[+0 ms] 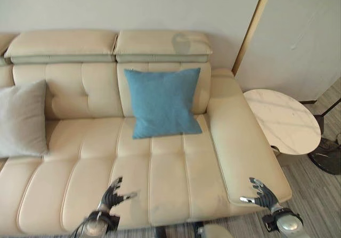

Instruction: Pick up all the scattered cushions and arrange them neatly on the sofa.

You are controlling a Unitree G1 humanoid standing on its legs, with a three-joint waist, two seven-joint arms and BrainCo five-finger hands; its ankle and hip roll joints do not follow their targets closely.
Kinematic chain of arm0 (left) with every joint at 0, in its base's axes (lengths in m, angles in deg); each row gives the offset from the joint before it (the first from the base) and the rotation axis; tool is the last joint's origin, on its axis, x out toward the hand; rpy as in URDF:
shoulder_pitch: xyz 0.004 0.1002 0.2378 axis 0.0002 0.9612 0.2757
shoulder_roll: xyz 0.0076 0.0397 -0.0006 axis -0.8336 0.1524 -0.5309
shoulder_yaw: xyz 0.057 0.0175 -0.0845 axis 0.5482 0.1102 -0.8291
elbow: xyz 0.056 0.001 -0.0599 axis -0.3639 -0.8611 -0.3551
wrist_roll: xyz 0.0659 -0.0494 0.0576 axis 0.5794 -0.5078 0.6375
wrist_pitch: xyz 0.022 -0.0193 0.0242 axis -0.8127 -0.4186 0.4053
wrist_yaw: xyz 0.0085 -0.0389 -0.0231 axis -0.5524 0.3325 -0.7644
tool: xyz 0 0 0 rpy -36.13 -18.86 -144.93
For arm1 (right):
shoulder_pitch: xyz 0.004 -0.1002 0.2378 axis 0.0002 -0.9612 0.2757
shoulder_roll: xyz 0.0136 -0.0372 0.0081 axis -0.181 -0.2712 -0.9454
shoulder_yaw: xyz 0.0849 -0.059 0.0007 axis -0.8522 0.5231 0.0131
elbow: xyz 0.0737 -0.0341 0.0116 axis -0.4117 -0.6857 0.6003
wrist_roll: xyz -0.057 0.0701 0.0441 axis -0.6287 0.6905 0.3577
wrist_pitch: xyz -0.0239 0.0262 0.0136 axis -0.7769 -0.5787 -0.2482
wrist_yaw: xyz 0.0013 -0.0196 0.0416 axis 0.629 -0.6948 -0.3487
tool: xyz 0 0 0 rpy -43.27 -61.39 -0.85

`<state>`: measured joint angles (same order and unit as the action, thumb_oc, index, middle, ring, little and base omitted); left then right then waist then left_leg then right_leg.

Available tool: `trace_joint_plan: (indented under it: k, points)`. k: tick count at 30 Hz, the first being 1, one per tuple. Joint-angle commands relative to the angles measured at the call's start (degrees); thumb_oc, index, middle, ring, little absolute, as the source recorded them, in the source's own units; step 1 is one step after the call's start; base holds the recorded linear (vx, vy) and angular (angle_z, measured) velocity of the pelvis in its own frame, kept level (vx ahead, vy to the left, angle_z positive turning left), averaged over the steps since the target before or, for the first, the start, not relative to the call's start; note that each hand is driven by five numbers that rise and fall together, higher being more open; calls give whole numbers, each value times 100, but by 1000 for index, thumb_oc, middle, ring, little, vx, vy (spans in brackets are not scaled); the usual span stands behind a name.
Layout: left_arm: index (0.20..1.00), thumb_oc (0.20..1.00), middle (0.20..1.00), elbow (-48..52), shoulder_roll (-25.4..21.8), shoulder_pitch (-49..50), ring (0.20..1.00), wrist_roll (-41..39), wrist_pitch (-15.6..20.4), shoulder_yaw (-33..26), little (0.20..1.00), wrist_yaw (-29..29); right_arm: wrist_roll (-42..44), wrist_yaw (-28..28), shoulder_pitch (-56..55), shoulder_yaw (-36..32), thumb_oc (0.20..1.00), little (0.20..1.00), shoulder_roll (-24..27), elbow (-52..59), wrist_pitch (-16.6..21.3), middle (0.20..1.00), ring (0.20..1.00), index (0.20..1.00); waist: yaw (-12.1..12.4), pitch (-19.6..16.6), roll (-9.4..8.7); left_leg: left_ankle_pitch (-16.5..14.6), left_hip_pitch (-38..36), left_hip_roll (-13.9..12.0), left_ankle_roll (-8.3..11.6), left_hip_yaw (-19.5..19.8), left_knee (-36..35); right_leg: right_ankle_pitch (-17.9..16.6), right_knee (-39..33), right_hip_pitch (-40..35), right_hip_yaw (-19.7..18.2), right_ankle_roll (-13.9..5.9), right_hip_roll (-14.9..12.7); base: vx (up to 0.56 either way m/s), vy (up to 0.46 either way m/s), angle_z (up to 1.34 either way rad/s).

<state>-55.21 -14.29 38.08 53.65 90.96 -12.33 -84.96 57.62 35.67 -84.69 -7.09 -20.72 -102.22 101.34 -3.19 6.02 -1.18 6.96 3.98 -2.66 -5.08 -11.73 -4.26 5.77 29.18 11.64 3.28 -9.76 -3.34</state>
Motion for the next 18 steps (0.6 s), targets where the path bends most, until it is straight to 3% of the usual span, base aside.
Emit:
trace_joint_plan:
  k: [1, 2, 4, 8, 11, 15, 17, 18]
  points:
    - [1000, 1000, 1000, 182, -225, 124, 1000, 187, 148, -115, 1000, -96, -9, 89, -54, -24, 1000, 1000, -22, 287, 148, 1000, 1000, 1000, 250, -92, -285, -278, 341, 94, 588, 207, 201, 229, -1307, -1137, 89, 256, 217, -137, -155, -18]
    - [1000, 1000, 1000, 182, -227, 125, 1000, 187, 148, -116, 1000, -96, -9, 89, -54, -23, 1000, 1000, -24, 287, 149, 1000, 1000, 1000, 246, -93, -286, -278, 343, 93, 590, 212, 203, 224, -1320, -1144, 94, 257, 218, -170, -159, -22]
    - [1000, 1000, 1000, 118, -208, 110, 1000, 191, 174, -124, 1000, -119, 37, 117, -69, -7, 1000, 1000, 11, 285, 174, 1000, 1000, 1000, 290, -100, -353, -35, 711, 27, 721, 158, 252, 367, -2250, -1322, -38, 409, 397, -197, -150, 1]
    - [1000, 1000, 1000, 100, -192, 65, 1000, 144, 186, -122, 1000, -137, 44, 141, -94, -2, 1000, 1000, 194, 361, 186, 1000, 1000, 1000, 284, 103, -323, 271, 1201, -137, 1055, 198, 471, 122, -2858, -1303, 41, 507, 487, -253, -106, 13]
    - [1000, 1000, 1000, 79, -137, 65, 1000, 175, 183, -121, 1000, -127, 20, 134, -129, -32, 1000, 1000, 312, 365, 187, 1000, 1000, 1000, 206, 187, -409, -205, 1149, -23, 920, 310, 1034, -30, -2935, -1207, 161, 505, 341, -286, -41, 9]
    - [1000, 1000, 1000, -16, -54, 108, 1000, 86, 198, -246, 1000, -159, 51, 84, -123, -5, 1000, 1000, 372, 299, 179, 1000, 1000, 1000, 159, 154, -528, -1030, 897, 206, 824, 783, 1832, -199, -2940, -1051, 69, 537, 186, -108, 7, 16]
    - [1000, 1000, 1000, -86, -9, 109, 1000, 14, 219, -265, 1000, -157, 78, 52, -129, -9, 1000, 1000, 351, 286, 183, 1000, 1000, 1000, 102, 84, -503, -1098, 679, 194, 814, 839, 1764, -222, -2971, -1029, 90, 529, 179, -1, 56, 13]
    - [1000, 1000, 1000, -66, -19, 133, 1000, -18, 225, -266, 1000, -147, 64, 55, -127, 0, 1000, 1000, 341, 224, 191, 1000, 1000, 1000, 90, 21, -421, -1061, 396, 167, 791, 797, 1369, -209, -2959, -1042, 142, 523, 237, 71, 85, 14]
